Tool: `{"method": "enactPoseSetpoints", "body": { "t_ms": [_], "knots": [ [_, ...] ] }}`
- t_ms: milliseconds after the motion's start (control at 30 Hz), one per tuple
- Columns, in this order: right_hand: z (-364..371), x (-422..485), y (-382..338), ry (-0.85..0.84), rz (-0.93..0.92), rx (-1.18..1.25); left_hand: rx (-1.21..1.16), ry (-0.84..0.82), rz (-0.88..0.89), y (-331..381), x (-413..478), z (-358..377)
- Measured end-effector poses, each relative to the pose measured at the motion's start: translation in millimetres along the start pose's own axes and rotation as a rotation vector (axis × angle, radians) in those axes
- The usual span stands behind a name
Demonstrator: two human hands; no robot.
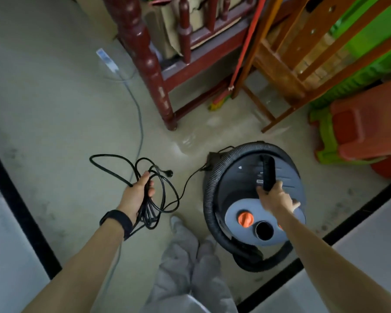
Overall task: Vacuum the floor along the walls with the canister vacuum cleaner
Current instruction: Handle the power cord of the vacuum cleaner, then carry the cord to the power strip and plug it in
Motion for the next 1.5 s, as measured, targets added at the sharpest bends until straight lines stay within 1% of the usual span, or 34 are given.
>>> {"method": "enactPoseSetpoints", "body": {
  "t_ms": [100,200,267,367,433,567,733,933,1033,1100,1333,1500],
  "knots": [
    [12.9,-10.1,-30.9,0.041,-0.144,0.004,-0.033,0.010,0.000,-8.5,2.3,-20.7],
    [24.2,-27.1,-67.9,0.017,-0.282,-0.028,-0.088,0.055,0.012,-16.6,-4.3,-47.2],
    [29.5,-36.5,-93.7,0.027,-0.341,-0.022,-0.153,0.072,0.020,-20.0,-8.2,-65.0],
    [36.6,-48.1,-126.1,0.090,-0.400,-0.014,-0.212,0.099,0.056,-14.8,-16.5,-88.1],
    [38.4,-49.7,-143.0,0.106,-0.412,-0.036,-0.270,0.127,0.099,-5.1,-22.6,-106.7],
    [43.6,-50.6,-175.5,0.066,-0.433,-0.088,-0.333,0.184,0.156,23.6,-27.7,-161.6],
    [58.4,-60.7,-222.7,0.063,-0.438,-0.135,-0.338,0.191,0.198,68.9,-8.1,-229.8],
    [84.4,-88.5,-283.2,0.165,-0.414,-0.122,-0.243,0.137,0.173,114.3,47.1,-279.7],
    [96.0,-99.3,-318.0,0.151,-0.389,-0.170,-0.267,0.096,0.181,136.4,72.5,-304.0],
    [100.9,-106.4,-342.7,0.170,-0.393,-0.190,-0.276,0.071,0.193,150.6,87.0,-319.0],
    [110.3,-131.5,-438.9,0.193,-0.416,-0.196,-0.316,0.092,0.207,183.0,120.8,-381.7],
    [124.6,-146.2,-471.9,0.161,-0.444,-0.225,-0.363,0.074,0.204,205.3,126.9,-402.5]
  ]
}}
Point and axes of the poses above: each hand's wrist, its own x-axis towards the middle knuckle, its own z-axis out of the palm, y = z × x, the point moved 7 cm from there along x, towards the middle knuckle, and after that the axes turned 3 degrees about -x, right-handed, at the moved point
